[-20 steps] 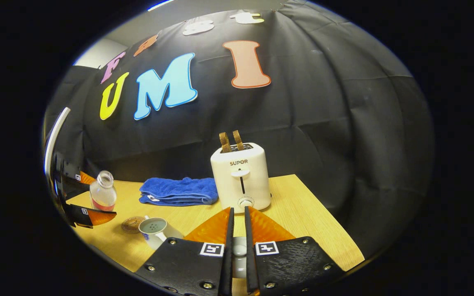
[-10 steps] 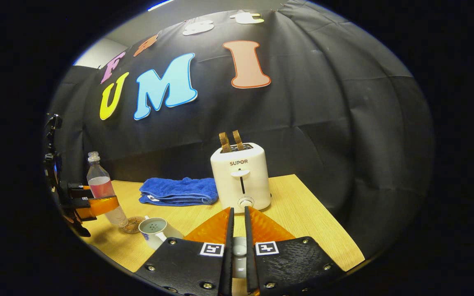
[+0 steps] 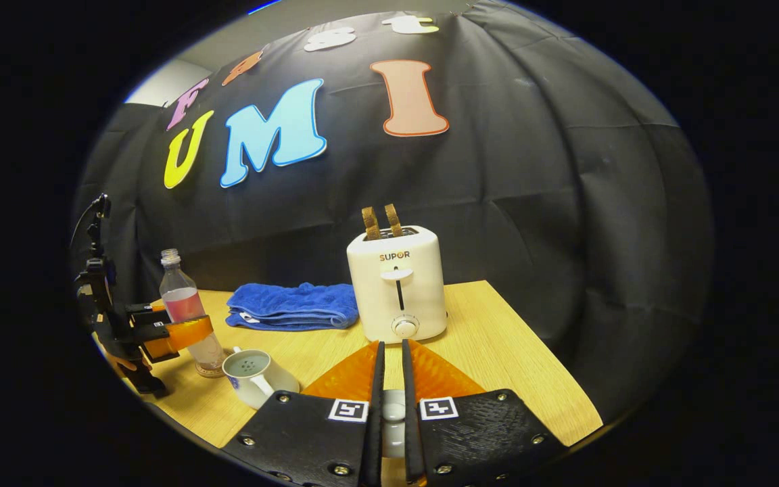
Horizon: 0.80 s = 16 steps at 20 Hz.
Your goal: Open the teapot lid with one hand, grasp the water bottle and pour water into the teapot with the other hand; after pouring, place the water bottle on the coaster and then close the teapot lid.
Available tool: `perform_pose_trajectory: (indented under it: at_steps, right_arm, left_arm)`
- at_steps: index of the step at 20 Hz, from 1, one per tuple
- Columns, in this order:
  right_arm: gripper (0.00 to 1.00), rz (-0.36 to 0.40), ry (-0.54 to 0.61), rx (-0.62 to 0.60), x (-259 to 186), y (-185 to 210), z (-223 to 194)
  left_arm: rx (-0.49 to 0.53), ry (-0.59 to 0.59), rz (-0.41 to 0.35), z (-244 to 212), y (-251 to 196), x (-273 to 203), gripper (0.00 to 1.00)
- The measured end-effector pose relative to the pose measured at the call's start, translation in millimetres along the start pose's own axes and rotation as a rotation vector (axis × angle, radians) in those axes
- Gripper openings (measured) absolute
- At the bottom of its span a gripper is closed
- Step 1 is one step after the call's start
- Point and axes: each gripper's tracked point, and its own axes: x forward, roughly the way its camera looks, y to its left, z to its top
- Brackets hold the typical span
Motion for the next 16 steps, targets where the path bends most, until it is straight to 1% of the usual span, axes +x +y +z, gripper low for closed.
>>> perform_pose_trajectory:
  at_steps: [1,2,6,7,8,11,14,16]
  right_arm:
    - [0.13,0.001,-0.003,-0.005,0,1,0]
    - [0.13,0.004,-0.004,-0.01,0,2,0]
    - [0.13,0.022,0.007,-0.037,1,12,-5]
    - [0.17,0.031,0.008,-0.044,0,16,-5]
    - [0.13,0.046,0.006,-0.051,-2,22,-3]
    - [0.13,0.086,-0.023,-0.073,-6,43,8]
    - [0.13,0.121,-0.035,-0.066,-3,66,17]
    - [0.13,0.156,-0.015,-0.073,4,88,16]
  left_arm:
    - [-0.011,-0.004,0.007,-2,3,1,0.87]
    - [-0.015,-0.004,0.014,-2,5,2,0.87]
    - [-0.039,0.012,0.006,-8,3,-2,0.9]
    - [-0.044,0.013,0.009,-7,4,-3,0.99]
    - [-0.054,0.012,0.012,-6,5,-5,1.0]
    - [-0.086,0.016,0.022,-6,11,-18,1.0]
    - [-0.072,0.008,0.01,-5,11,-39,1.0]
    - [-0.056,0.003,-0.007,-8,3,-58,1.0]
